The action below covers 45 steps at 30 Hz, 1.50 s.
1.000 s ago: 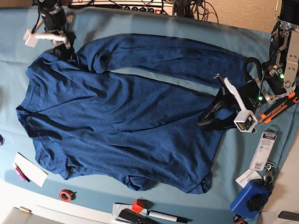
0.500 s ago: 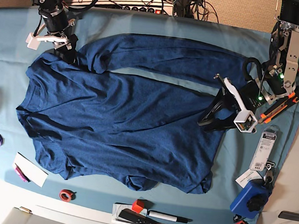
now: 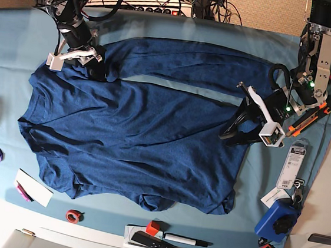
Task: Layout the t-shirt on the table in an organized manner, then fold the t-shirt properly
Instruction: 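Move the right gripper to the shirt shoulder corner and grasp it, then move the left gripper to the sleeve cuff and grasp it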
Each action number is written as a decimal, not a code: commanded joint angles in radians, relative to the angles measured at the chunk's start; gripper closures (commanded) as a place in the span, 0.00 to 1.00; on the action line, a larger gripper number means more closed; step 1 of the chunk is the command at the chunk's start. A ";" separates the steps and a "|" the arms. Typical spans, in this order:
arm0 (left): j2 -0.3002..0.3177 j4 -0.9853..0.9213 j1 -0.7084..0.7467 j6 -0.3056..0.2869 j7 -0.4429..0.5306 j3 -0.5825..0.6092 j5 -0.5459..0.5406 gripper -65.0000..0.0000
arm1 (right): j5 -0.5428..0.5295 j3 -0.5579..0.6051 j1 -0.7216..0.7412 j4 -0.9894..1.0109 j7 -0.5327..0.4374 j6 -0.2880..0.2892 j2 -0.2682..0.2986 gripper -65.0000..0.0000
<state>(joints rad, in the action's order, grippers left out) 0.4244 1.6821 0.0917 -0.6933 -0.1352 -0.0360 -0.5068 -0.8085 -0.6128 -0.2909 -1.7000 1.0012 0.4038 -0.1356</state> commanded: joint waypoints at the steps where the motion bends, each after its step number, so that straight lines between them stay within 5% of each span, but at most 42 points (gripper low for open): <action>1: 0.011 0.018 -0.012 -0.005 0.027 -0.006 -0.022 0.73 | 0.062 0.002 -0.011 0.006 0.068 -0.023 -0.003 0.70; 4: 0.011 0.018 -0.011 -0.005 0.026 -0.006 -0.026 0.73 | 0.062 0.002 -0.011 0.006 0.075 -0.020 -0.003 0.84; 8: 0.011 0.018 -0.011 -0.005 -0.008 -0.007 -0.081 0.73 | 0.061 0.002 -0.011 0.006 0.092 0.008 -0.003 0.84; 15: 0.011 0.018 -0.011 -0.005 -0.026 -0.007 -0.100 0.73 | 0.061 0.002 -0.011 0.006 0.102 0.033 -0.002 0.58; 21: 0.011 0.018 -0.011 -0.005 -0.031 -0.007 -0.099 0.73 | 0.062 -0.022 -0.011 0.006 0.093 0.032 -0.003 0.58; 30: 0.011 0.018 -0.012 -0.005 -0.029 -0.006 -0.100 0.73 | 0.011 -0.209 -0.011 0.006 0.097 0.033 -0.002 0.58; 38: 0.011 0.018 -0.011 -0.005 -0.030 -0.006 -0.100 0.73 | -0.014 -0.186 -0.011 0.006 0.101 0.069 0.000 0.59; 44: 0.011 0.018 -0.011 -0.005 -0.031 -0.007 -0.100 0.73 | -0.024 -0.156 -0.011 0.006 0.121 0.105 0.000 1.00; 45: 0.011 0.018 -0.011 -0.005 -0.034 -0.007 -0.101 0.73 | -0.033 -0.157 -0.011 0.006 0.129 0.105 0.000 1.00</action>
<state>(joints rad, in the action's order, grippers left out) 0.4248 1.6821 0.0914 -0.6930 -0.1886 -0.0360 -0.5861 -0.8509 -0.7692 -0.2939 -1.6894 1.1011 0.5175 -0.1360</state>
